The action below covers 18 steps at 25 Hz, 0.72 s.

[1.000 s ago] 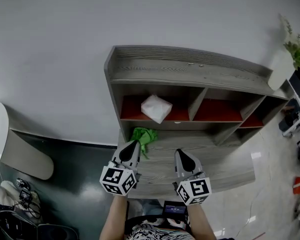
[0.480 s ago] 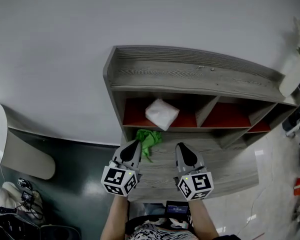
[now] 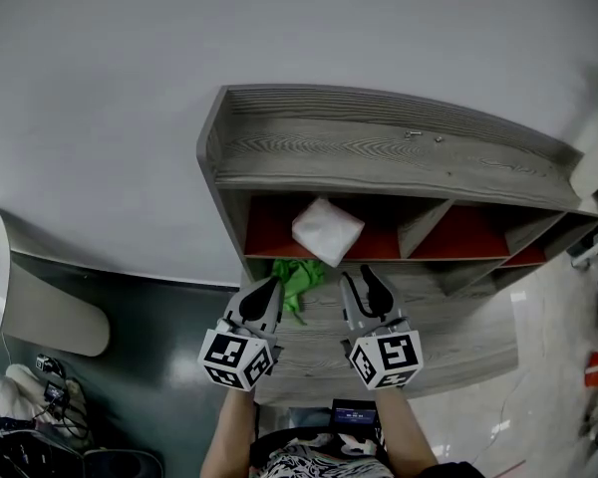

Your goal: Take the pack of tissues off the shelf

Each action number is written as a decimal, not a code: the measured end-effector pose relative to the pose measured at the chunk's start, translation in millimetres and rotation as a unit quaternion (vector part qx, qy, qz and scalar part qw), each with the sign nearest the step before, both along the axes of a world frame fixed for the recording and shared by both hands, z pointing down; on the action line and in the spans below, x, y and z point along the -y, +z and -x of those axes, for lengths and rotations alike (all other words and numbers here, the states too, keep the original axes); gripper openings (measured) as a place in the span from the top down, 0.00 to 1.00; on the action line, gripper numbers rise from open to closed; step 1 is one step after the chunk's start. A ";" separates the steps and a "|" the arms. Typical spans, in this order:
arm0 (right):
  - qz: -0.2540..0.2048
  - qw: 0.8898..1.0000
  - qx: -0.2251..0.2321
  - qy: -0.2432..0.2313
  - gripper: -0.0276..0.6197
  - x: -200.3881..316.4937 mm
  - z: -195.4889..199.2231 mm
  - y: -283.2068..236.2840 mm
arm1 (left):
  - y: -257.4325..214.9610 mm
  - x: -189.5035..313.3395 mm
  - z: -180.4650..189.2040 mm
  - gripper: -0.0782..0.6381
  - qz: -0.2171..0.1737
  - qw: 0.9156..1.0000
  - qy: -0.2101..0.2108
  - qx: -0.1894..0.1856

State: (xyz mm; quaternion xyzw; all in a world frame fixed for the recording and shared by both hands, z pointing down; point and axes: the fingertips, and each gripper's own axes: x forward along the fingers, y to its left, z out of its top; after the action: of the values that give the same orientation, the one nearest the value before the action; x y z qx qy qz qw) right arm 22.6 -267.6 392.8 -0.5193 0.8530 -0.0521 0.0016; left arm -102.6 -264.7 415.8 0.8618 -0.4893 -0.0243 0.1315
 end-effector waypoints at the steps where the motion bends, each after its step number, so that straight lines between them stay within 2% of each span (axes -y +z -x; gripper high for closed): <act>1: 0.000 1.000 -0.002 -0.001 0.74 2.5 2.3 0.5 | 0.2 1.4 0.5 0.88 0.000 1.000 0.000 -0.002; 6: -0.007 1.000 -0.024 -0.009 0.61 18.2 19.4 -1.6 | 2.1 10.4 3.3 0.88 0.002 1.000 -0.005 -0.010; 13: -0.018 0.996 -0.081 0.014 0.60 40.2 29.2 -2.4 | 10.6 17.5 5.6 0.88 0.013 1.000 -0.008 -0.012; 18: -0.022 0.996 -0.079 0.031 0.60 47.3 25.9 -0.4 | 15.3 22.5 2.4 0.88 0.019 1.000 -0.004 -0.017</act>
State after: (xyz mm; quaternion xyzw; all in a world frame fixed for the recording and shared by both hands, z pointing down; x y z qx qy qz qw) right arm -3.3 -314.9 392.4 -0.5480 0.8348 0.0079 -0.0529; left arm -105.0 -287.2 431.1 0.8568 -0.4905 -0.0306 0.1559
